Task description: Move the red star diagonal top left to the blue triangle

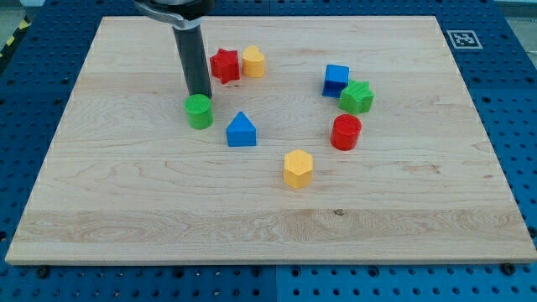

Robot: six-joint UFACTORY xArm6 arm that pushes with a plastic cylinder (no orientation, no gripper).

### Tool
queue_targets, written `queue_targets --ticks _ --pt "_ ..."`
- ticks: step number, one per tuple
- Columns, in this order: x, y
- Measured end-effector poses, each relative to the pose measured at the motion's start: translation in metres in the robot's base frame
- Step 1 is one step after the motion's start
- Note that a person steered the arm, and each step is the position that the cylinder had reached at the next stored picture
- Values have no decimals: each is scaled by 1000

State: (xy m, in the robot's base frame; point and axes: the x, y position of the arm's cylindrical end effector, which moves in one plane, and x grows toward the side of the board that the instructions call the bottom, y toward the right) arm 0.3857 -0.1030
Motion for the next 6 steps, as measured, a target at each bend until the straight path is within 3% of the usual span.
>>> queue_targets --ticks 2,6 --pt "0 54" --pt "-48 27"
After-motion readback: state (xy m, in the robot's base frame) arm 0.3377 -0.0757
